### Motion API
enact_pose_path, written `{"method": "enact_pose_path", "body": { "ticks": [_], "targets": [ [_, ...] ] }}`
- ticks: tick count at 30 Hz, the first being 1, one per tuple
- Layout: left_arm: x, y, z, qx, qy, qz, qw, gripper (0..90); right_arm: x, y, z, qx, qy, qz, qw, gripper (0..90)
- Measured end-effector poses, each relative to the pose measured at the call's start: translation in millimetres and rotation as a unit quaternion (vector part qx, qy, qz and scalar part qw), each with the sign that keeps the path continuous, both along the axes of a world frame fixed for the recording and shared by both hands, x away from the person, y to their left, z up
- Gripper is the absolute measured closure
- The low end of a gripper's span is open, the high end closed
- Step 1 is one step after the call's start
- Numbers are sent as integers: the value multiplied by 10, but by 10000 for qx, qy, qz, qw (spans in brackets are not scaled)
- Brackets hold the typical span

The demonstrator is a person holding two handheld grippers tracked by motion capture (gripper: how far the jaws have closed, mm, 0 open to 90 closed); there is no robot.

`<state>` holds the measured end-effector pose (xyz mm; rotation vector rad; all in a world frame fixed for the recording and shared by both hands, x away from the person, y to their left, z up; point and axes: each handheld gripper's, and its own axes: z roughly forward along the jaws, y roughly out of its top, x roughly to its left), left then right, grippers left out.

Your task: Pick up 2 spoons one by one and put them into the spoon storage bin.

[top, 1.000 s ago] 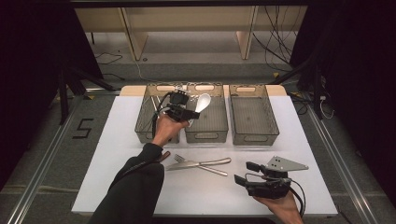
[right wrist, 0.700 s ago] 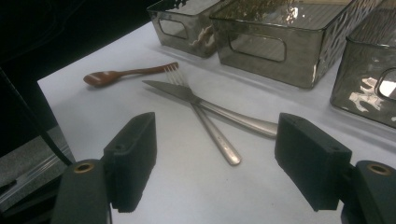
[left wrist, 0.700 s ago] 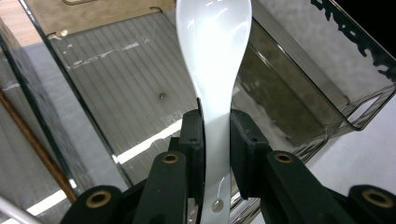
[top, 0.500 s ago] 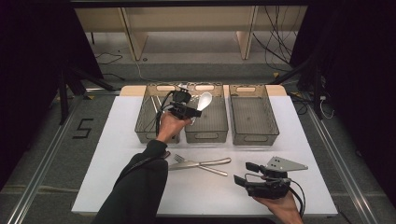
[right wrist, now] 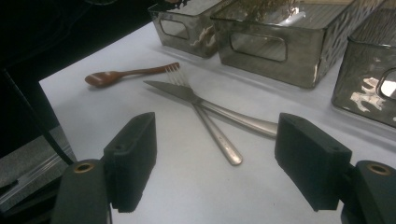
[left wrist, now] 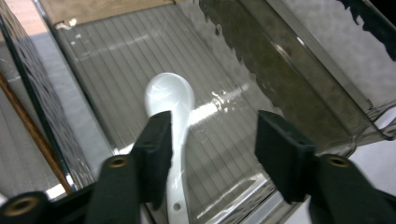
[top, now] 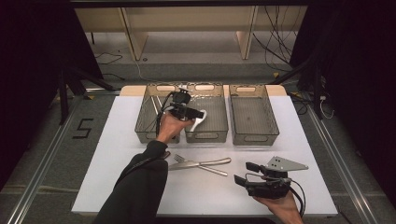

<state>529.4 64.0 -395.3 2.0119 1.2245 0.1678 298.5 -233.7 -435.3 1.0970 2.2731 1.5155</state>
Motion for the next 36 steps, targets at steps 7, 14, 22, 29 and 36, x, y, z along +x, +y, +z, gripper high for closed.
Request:
{"method": "enact_pose_path", "body": {
  "ticks": [7, 14, 22, 29, 36],
  "targets": [
    [-134, 131, 223, 59, -38, -81, 9999, 302, -9, -3, 13, -4, -12, -6, 10000, 305],
    [-392, 396, 374, 155, -118, -138, 9997, 253, -12, -12, 22, 13, -24, -37, 10000, 305],
    [-759, 705, 323, 500, -133, -182, 9985, 240, -16, -13, 25, 23, -50, -37, 10000, 305],
    [-1021, 955, 128, 835, 43, -119, 9964, 239, -19, -16, 29, 28, -58, -40, 10000, 305],
    [-1177, 1112, -94, 838, 123, -167, 9963, 233, -21, 0, 32, 31, -76, -26, 10000, 304]
  ]
}}
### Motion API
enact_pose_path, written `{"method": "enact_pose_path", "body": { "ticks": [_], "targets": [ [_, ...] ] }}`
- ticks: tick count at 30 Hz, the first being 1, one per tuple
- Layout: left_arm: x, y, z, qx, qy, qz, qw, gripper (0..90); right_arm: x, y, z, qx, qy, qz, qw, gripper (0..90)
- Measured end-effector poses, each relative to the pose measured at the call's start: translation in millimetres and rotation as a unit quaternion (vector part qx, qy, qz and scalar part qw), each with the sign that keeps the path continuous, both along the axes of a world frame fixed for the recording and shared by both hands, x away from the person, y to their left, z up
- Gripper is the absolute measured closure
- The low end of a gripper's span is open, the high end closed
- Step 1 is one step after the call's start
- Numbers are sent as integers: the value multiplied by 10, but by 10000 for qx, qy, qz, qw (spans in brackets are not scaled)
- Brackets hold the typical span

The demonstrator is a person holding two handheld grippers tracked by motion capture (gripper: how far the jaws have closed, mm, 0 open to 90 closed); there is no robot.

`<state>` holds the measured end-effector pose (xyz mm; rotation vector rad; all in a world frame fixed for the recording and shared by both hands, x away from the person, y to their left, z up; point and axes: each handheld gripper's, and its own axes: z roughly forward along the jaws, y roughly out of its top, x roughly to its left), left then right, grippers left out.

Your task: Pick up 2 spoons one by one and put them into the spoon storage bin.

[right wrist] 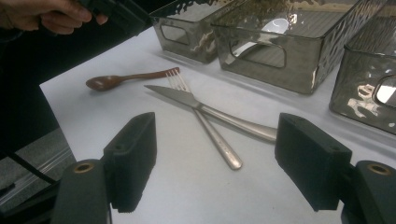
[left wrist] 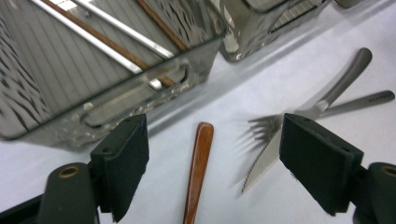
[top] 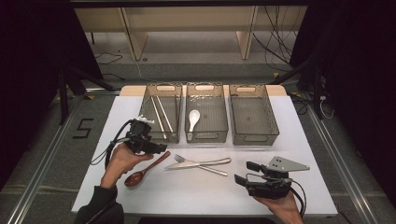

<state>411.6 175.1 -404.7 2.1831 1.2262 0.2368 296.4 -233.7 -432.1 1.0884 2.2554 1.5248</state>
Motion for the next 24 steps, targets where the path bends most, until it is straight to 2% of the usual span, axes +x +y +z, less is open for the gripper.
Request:
{"method": "enact_pose_path", "body": {
  "ticks": [2, 6, 14, 24],
  "targets": [
    [-22, 24, -39, 70, 24, -33, 10000, 229, 1, 4, -2, -10, 7, -6, 10000, 304],
    [-66, 111, -125, 58, 95, -58, 9999, 227, -7, 1, 9, -11, -45, -1, 10000, 304],
    [-102, 147, -317, 601, 301, -111, 9977, 228, -7, 3, -7, -10, -36, 18, 10000, 304],
    [-109, 137, -397, 949, 496, -234, 9940, 228, -8, 4, -12, -32, -36, 15, 10000, 304]
  ]
}}
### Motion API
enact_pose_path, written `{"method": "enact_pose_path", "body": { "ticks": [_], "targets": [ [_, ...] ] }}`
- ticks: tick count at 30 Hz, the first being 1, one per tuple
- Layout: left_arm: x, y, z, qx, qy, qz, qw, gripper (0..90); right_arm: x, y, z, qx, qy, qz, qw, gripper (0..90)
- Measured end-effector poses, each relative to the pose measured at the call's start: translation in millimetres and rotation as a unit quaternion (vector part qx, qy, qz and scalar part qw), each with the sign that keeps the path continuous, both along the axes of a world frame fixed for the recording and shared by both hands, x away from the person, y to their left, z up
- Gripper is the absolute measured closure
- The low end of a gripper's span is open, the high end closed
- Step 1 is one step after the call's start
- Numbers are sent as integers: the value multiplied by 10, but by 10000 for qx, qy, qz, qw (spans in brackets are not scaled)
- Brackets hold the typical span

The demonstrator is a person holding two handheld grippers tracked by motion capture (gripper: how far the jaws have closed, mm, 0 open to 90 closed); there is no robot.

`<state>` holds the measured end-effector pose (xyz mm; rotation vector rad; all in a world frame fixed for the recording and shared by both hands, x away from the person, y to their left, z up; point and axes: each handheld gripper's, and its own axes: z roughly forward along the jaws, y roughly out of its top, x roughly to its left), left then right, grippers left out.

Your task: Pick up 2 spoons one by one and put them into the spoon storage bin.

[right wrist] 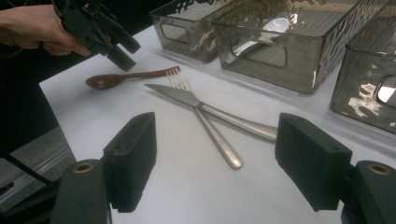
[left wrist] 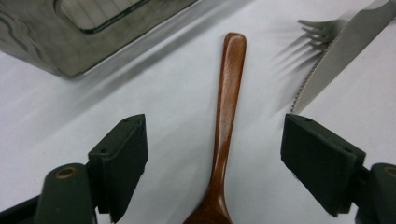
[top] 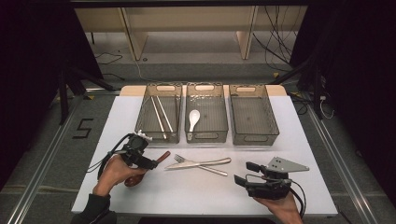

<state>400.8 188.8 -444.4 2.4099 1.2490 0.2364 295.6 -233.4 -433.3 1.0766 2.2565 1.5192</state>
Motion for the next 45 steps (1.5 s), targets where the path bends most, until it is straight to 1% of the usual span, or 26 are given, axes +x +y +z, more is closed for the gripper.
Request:
{"method": "enact_pose_path", "body": {
  "ticks": [3, 6, 7, 11, 13, 14, 16, 19, 20, 23, 27, 30, 31, 32, 33, 35, 38, 43, 45],
  "targets": [
    [0, -9, -22, 148, 41, -35, 9999, 230, -3, -1, 1, 0, 3, -9, 10000, 304],
    [1, -19, -44, 235, 83, -47, 9997, 235, -3, 0, -2, -6, 7, 3, 10000, 304],
    [5, -18, -48, 298, 89, -74, 9995, 240, -3, 3, -5, -3, 20, 3, 10000, 304],
    [16, -19, -83, 415, 173, -110, 9989, 271, 0, -2, -5, -13, 24, 18, 10000, 304],
    [12, -29, -100, 420, 223, -137, 9988, 292, 2, -9, -5, 4, 27, 5, 10000, 304],
    [13, -30, -105, 463, 239, -189, 9985, 307, 4, -10, -6, 6, 36, -1, 10000, 304],
    [16, -40, -119, 493, 301, -195, 9981, 327, 5, -5, -11, -12, 23, 11, 10000, 304],
    [15, -41, -136, 628, 372, -218, 9971, 395, 1, 8, -15, -33, 36, 33, 10000, 305],
    [17, -36, -137, 627, 379, -230, 9970, 410, 0, 11, -15, -38, 34, 41, 10000, 304],
    [13, -26, -128, 558, 418, -298, 9971, 492, 4, 8, -17, -32, 37, 38, 10000, 305],
    [9, -29, -148, 566, 503, -361, 9965, 570, 3, 7, -21, -29, 49, 39, 10000, 305],
    [10, -43, -177, 610, 586, -444, 9954, 611, 5, 8, -23, -31, 55, 42, 10000, 305],
    [7, -52, -189, 654, 604, -434, 9951, 624, 5, 7, -24, -32, 67, 40, 10000, 305],
    [4, -57, -188, 631, 593, -403, 9954, 633, 6, 6, -25, -33, 69, 39, 10000, 305],
    [3, -58, -185, 629, 611, -405, 9953, 664, 6, 6, -25, -37, 69, 38, 10000, 305],
    [4, -53, -183, 640, 634, -451, 9949, 704, 6, 8, -26, -38, 62, 41, 10000, 305],
    [3, -47, -185, 586, 648, -457, 9951, 773, 0, 10, -26, -45, 70, 38, 10000, 305],
    [3, -39, -181, 580, 642, -531, 9948, 804, 3, 3, -28, -41, 67, 34, 10000, 306],
    [-1, -34, -185, 529, 617, -500, 9954, 807, 3, 3, -28, -48, 67, 30, 10000, 306]
  ]
}}
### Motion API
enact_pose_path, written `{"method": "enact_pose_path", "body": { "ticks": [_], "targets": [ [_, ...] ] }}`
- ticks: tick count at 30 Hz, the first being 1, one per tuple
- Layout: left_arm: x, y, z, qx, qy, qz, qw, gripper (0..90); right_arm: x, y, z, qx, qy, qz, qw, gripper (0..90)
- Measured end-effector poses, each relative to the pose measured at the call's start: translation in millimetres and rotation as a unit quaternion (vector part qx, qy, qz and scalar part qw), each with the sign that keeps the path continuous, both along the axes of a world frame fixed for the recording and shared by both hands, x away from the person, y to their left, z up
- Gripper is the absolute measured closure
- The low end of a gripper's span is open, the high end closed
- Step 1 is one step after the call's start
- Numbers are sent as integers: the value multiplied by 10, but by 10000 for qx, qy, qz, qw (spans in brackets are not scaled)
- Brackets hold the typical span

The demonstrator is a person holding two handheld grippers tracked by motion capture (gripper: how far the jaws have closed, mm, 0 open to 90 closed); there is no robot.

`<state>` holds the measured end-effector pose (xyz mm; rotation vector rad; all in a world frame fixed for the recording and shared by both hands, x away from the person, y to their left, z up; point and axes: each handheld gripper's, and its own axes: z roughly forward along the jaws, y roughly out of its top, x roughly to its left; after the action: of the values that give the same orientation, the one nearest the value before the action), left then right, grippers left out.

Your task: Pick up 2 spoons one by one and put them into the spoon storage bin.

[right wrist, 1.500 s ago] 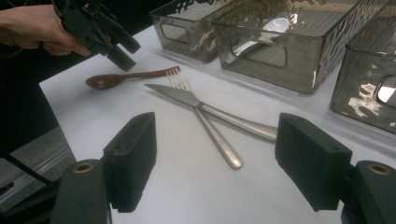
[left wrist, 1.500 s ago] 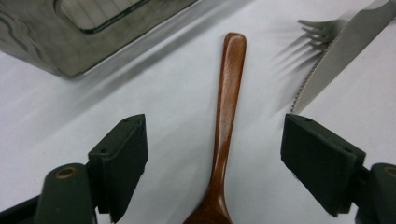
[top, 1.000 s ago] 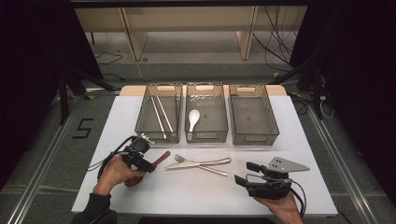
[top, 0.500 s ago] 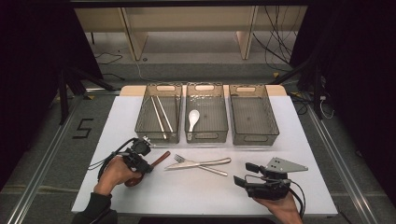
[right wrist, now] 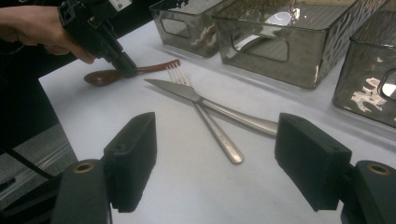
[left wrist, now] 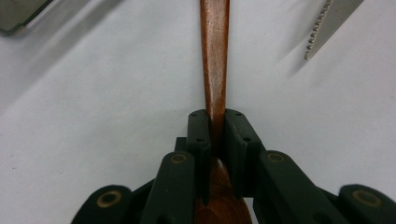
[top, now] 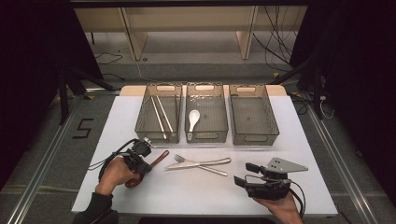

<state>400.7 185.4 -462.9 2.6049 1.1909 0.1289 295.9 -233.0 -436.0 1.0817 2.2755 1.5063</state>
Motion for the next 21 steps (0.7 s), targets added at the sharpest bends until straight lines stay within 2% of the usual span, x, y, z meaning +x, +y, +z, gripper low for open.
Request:
{"method": "enact_pose_path", "body": {
  "ticks": [7, 21],
  "targets": [
    [-11, 6, 29, -56, -29, -58, 10000, 813, -2, 2, 3, 1, -2, -7, 10000, 305],
    [-39, 35, 211, -505, -294, -4, 9983, 815, -1, -7, 6, 22, -15, -27, 10000, 305]
  ]
}}
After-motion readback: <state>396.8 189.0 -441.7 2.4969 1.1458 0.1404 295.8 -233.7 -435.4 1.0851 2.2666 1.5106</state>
